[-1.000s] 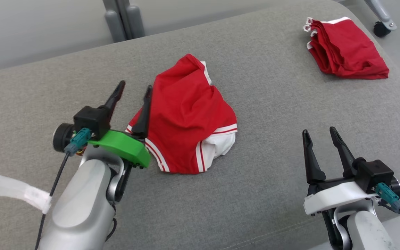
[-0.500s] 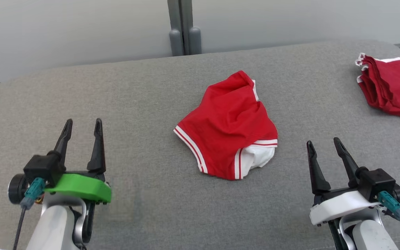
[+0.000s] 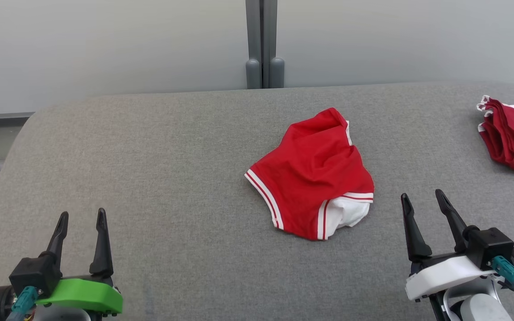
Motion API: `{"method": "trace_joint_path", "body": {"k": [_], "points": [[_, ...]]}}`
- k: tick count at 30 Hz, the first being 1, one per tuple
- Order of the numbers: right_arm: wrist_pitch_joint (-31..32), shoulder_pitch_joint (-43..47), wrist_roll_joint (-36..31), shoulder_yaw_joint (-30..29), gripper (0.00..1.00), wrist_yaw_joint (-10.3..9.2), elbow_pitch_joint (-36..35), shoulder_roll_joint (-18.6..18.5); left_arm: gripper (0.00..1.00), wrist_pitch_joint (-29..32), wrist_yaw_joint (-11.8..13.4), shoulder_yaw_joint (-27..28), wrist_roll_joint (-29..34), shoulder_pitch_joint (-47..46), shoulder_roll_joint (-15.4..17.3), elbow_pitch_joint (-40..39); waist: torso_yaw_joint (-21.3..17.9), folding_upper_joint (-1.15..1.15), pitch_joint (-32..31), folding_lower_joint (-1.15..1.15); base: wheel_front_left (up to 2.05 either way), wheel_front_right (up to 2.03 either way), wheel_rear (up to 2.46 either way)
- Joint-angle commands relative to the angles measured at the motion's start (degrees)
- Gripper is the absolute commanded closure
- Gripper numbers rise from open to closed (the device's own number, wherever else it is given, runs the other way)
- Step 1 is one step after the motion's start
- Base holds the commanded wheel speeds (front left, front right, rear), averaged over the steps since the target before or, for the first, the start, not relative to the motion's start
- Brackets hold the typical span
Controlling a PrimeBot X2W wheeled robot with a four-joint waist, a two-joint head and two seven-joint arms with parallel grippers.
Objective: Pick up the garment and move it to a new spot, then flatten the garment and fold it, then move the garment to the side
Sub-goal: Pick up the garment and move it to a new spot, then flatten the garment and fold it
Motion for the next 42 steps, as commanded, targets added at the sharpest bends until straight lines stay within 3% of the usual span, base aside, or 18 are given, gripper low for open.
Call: {"method": "trace_joint_path", "body": {"k": [1,12,42], "points": [[-0.14,0.66,0.13,-0.23,0.00,-0.06,-0.09,-0.22,0.00,-0.15,-0.36,0.51,0.28,1.08,-0.14,-0.32,0.23,0.00,-0.11,0.00,0.00,0.00,0.00],[-0.14,2.22,-0.10,-1.56,0.00,-0.06,-0.37,0.09,0.00,-0.15,-2.29,1.85,0.99,2.68,-1.86,-0.38,0.57,0.00,0.00,0.00,0.00,0.00,0.00],[-0.14,1.91,-0.07,-1.66,0.00,-0.06,1.21,0.69,0.00,-0.15,-4.18,4.52,3.27,2.37,-4.12,0.51,0.01,0.00,-0.24,0.00,0.00,0.00,0.00]]}}
